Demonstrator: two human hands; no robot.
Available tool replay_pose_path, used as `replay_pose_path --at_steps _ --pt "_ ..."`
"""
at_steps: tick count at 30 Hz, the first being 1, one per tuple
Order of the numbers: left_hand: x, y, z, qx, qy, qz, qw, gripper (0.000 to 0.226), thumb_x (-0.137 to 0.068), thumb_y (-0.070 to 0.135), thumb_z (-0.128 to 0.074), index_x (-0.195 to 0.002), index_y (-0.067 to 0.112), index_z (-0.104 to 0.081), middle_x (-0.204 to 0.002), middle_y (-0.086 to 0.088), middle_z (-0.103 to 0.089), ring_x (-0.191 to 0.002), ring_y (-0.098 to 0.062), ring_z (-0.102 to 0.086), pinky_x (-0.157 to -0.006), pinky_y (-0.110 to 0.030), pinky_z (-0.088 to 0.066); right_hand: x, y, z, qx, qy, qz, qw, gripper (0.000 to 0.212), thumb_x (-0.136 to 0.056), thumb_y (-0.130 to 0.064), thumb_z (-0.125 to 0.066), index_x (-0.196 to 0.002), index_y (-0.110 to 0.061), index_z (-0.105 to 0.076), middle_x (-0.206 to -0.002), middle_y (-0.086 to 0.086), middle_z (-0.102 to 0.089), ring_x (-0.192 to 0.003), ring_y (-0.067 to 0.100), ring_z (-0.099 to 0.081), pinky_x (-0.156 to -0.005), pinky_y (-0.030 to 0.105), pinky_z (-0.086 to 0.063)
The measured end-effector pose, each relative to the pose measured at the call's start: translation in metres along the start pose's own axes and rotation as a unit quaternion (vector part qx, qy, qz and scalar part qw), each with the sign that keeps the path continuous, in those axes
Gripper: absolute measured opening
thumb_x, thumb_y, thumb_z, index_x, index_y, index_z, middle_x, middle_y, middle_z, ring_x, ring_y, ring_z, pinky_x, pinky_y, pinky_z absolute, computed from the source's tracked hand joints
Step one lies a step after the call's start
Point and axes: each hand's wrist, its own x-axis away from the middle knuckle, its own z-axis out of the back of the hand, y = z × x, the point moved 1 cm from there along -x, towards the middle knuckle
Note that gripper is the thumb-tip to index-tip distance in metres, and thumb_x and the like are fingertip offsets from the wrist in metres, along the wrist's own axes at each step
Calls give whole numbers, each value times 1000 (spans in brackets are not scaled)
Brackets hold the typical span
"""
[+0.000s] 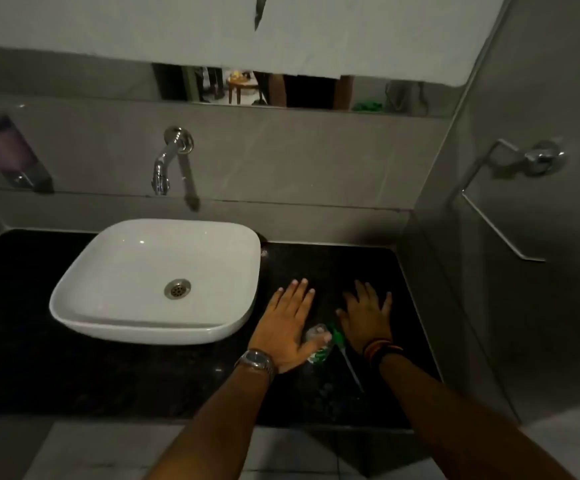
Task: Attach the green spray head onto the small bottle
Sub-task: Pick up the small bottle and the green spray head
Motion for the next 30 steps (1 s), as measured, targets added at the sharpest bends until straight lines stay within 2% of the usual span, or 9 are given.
replay_pose_path --at_steps 4,8,12,15,19,22,25,27,30 --pt "6 -1 -23 -1 -41 1 999 94 -85 76 -48 -154 13 -34 -167 -10 -20 -154 -26 -14 -126 -48 -8 1 10 -17 -50 -123 -25 991 28 -92 -32 -54 -101 -13 -72 -121 12 -64 -115 33 -55 -93 39 -48" --pt "-5 -2 -32 58 -35 35 997 68 -78 65 -66 -131 23 -64 -158 -10 -39 -149 -30 -28 -125 -49 -11 -14 9 -27 -102 -175 -86 975 38 -82 -44 -66 -99 -11 -72 -114 14 -67 -112 35 -57 -91 40 -53" --pt "-10 -5 -39 124 -38 57 990 50 -79 62 -70 -118 31 -71 -151 -1 -50 -149 -29 -26 -124 -48 -11 -38 8 -40 -112 -243 -117 956 64 -60 -58 -74 -109 -18 -69 -119 12 -68 -115 36 -60 -92 43 -56" --pt "-8 -7 -42 152 -24 76 985 50 -77 63 -73 -117 33 -72 -151 3 -50 -151 -27 -22 -121 -41 -5 -46 6 -44 -77 -272 -118 952 68 -56 -50 -83 -114 -18 -67 -122 13 -68 -115 36 -61 -92 45 -56" --pt "-7 -8 -41 183 -28 101 978 51 -76 63 -74 -119 36 -72 -151 4 -48 -151 -25 -18 -120 -38 -4 -46 2 -51 -72 -285 -126 947 58 -60 -40 -87 -111 -18 -70 -119 10 -71 -111 33 -65 -90 40 -58" --pt "-5 -8 -41 210 -38 122 969 53 -74 64 -75 -120 38 -71 -152 5 -48 -151 -24 -16 -120 -39 -2 -41 8 -49 -130 -272 -136 944 51 -60 -41 -83 -105 -18 -73 -111 8 -73 -104 31 -68 -87 38 -58" --pt "-2 -7 -41 231 -41 138 962 54 -74 62 -76 -121 36 -71 -152 4 -47 -152 -24 -15 -123 -44 -4 -36 22 -31 -252 -215 -161 930 38 -62 -44 -81 -81 -11 -76 -84 8 -74 -83 29 -70 -75 36 -58" --pt "-1 -7 -42 239 -36 142 960 54 -74 60 -77 -121 35 -71 -152 4 -48 -152 -23 -15 -123 -45 -3 -29 32 -14 -335 -121 -165 920 33 -67 -39 -81 -61 -9 -71 -61 6 -67 -65 25 -66 -67 39 -55" --pt "-1 -6 -42 236 -31 141 961 56 -73 60 -78 -121 31 -72 -152 4 -48 -152 -23 -15 -124 -43 0 -13 38 21 -386 27 -112 915 27 -78 -33 -77 -60 -14 -68 -64 -1 -56 -71 19 -56 -71 32 -45"
